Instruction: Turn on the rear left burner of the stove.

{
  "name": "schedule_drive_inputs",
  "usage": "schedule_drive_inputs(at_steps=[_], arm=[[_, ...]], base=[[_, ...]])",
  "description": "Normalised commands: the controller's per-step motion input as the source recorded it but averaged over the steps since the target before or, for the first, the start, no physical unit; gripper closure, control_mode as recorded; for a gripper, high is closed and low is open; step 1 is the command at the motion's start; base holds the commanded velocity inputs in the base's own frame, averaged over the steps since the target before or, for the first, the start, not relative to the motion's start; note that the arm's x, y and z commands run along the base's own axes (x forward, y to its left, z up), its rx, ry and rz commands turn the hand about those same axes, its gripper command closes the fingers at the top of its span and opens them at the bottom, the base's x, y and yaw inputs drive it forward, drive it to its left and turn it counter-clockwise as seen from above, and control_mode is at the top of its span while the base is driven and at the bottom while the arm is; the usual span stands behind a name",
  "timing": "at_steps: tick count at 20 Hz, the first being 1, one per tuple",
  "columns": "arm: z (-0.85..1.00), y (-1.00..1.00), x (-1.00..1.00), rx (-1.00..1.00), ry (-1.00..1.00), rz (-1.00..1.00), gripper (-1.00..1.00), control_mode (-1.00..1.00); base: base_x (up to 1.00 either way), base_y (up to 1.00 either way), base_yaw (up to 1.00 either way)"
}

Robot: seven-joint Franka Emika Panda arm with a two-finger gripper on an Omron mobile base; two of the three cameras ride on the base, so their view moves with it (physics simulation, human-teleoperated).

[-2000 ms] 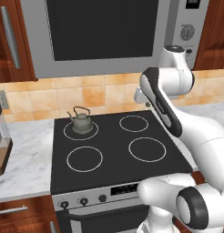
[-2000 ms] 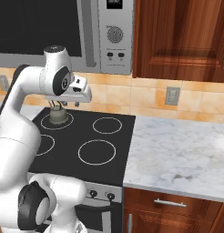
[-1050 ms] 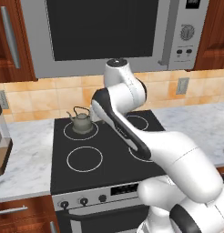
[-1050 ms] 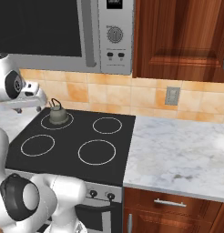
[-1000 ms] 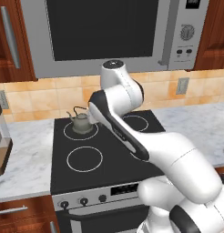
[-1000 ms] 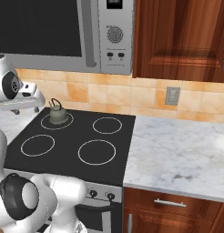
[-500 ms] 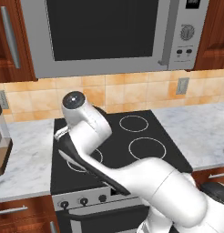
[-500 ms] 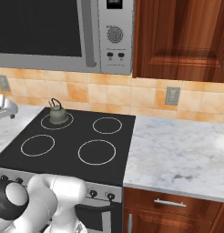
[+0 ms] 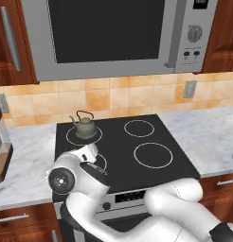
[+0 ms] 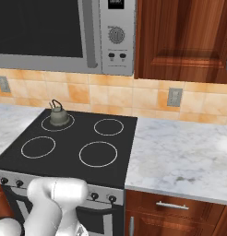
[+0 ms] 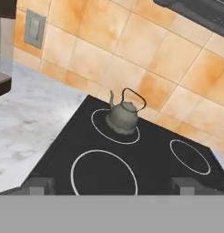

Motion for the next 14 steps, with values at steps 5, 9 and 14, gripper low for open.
schedule_drive_inputs(at_steps=[5, 9, 14], arm=[[-0.49, 0.21, -0.50, 0.00, -0.46, 0.01, -1.00, -1.00], [-0.57, 0.04, -0.28, 0.00, -0.15, 0.00, -1.00, -1.00], [-0.32, 0.00, -0.06, 0.00, 0.00, 0.00, -1.00, -1.00]], base=[[0.00, 0.00, 0.00], [0.00, 0.00, 0.00], [0.00, 0.00, 0.00]])
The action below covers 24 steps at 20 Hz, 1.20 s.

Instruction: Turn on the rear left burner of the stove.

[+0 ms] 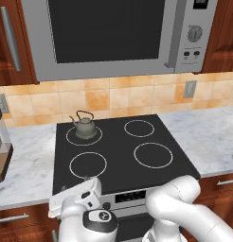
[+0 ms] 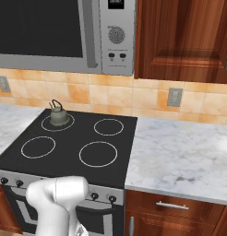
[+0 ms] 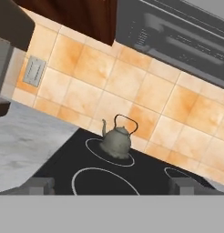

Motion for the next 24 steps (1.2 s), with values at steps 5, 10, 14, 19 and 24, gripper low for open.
schedule_drive_inputs(at_steps=[5, 10, 14, 19, 24], arm=[[-0.20, 0.00, 0.00, -0.01, 0.00, 0.00, -1.00, -1.00], [-0.76, 0.00, 0.00, 0.00, -0.09, 0.00, -1.00, -1.00], [-0.74, 0.00, 0.00, 0.04, -0.10, 0.00, -1.00, -1.00], [-0.55, 0.00, 0.00, 0.05, -0.01, 0.00, -1.00, -1.00], [-0.42, 0.00, 0.00, 0.06, 0.00, 0.00, -1.00, -1.00]], base=[[0.00, 0.00, 0.00], [0.00, 0.00, 0.00], [0.00, 0.00, 0.00], [0.00, 0.00, 0.00], [0.00, 0.00, 0.00]])
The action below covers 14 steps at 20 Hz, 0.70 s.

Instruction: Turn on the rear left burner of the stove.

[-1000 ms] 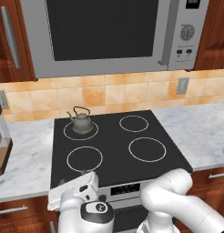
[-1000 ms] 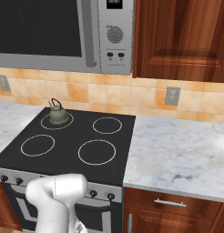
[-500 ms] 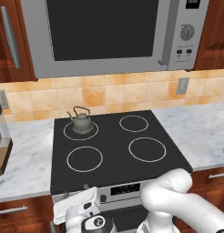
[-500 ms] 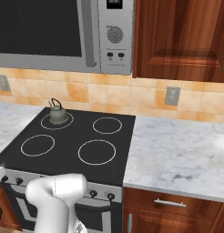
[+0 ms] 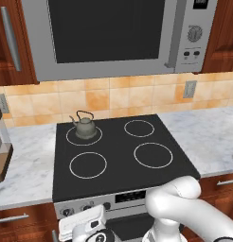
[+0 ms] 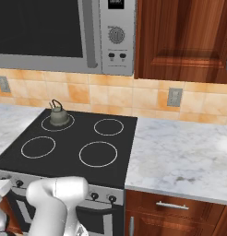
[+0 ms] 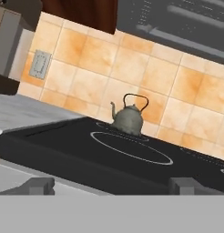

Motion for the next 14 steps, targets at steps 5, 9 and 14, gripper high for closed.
schedule_drive_inputs(at_steps=[5, 9, 14], arm=[[-0.49, 0.00, 0.00, 0.04, 0.00, 0.00, -1.00, -1.00], [-0.48, 0.00, 0.00, 0.03, 0.00, 0.00, -1.00, -1.00], [-0.30, 0.00, 0.01, 0.03, 0.00, 0.00, -1.00, -1.00]], base=[[0.00, 0.00, 0.00], [0.00, 0.00, 0.00], [0.00, 0.00, 0.00]])
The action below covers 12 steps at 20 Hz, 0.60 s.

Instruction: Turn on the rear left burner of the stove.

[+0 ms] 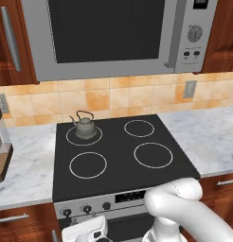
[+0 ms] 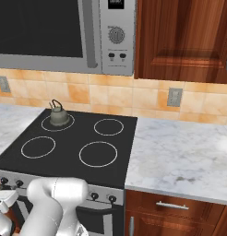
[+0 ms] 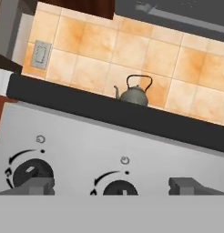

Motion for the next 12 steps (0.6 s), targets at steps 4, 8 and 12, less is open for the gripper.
schedule_drive_inputs(at_steps=[4, 8, 12], arm=[[-0.17, -0.01, 0.01, 0.05, 0.00, 0.00, -1.00, -1.00], [-0.02, -0.04, 0.10, 0.09, 0.00, 0.00, -1.00, -1.00], [0.00, -0.08, 0.14, 0.11, 0.02, 0.00, -1.00, -1.00]], base=[[0.00, 0.00, 0.00], [0.00, 0.00, 0.00], [0.00, 0.00, 0.00]])
